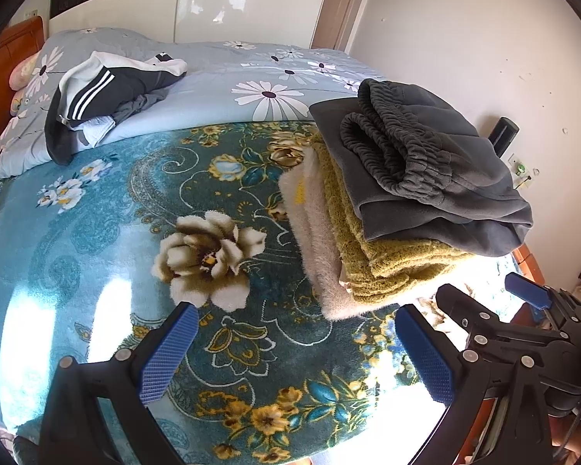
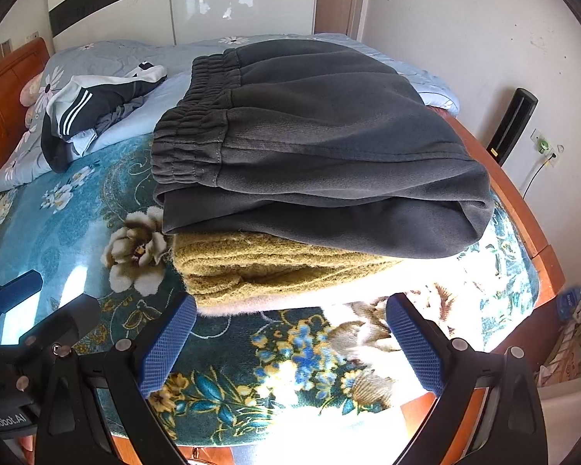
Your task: Fold clothes
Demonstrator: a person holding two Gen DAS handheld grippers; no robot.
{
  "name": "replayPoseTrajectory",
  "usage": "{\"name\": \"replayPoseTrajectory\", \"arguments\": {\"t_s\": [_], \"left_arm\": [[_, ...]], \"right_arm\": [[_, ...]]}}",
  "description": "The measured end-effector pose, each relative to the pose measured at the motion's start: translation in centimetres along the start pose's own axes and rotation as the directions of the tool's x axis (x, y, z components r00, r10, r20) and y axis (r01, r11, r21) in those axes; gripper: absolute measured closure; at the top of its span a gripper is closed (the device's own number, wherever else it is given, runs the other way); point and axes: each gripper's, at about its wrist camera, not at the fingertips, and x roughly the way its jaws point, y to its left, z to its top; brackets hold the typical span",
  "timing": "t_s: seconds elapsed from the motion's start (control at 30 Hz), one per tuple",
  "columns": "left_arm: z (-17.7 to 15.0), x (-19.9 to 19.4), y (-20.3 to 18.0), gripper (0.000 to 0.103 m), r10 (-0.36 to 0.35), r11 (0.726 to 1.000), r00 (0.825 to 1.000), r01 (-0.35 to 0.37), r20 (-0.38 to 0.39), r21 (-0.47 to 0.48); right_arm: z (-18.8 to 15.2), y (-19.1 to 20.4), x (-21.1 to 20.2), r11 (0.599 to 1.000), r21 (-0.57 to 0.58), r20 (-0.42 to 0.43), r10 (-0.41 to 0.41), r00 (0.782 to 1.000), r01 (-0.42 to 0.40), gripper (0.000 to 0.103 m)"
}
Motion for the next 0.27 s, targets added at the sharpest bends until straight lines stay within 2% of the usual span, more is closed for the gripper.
{"name": "replayPoseTrajectory", "arguments": {"t_s": [0.27], "left_arm": [[-0.4,-0.95,-0.39,0.0,-0.015,1.0,0.999,0.015,0.032,0.019]], "right_arm": [[-0.34,-0.01,-0.27,1.0,-0.001,0.005,-0.003,1.0,0.003,0.004]]}}
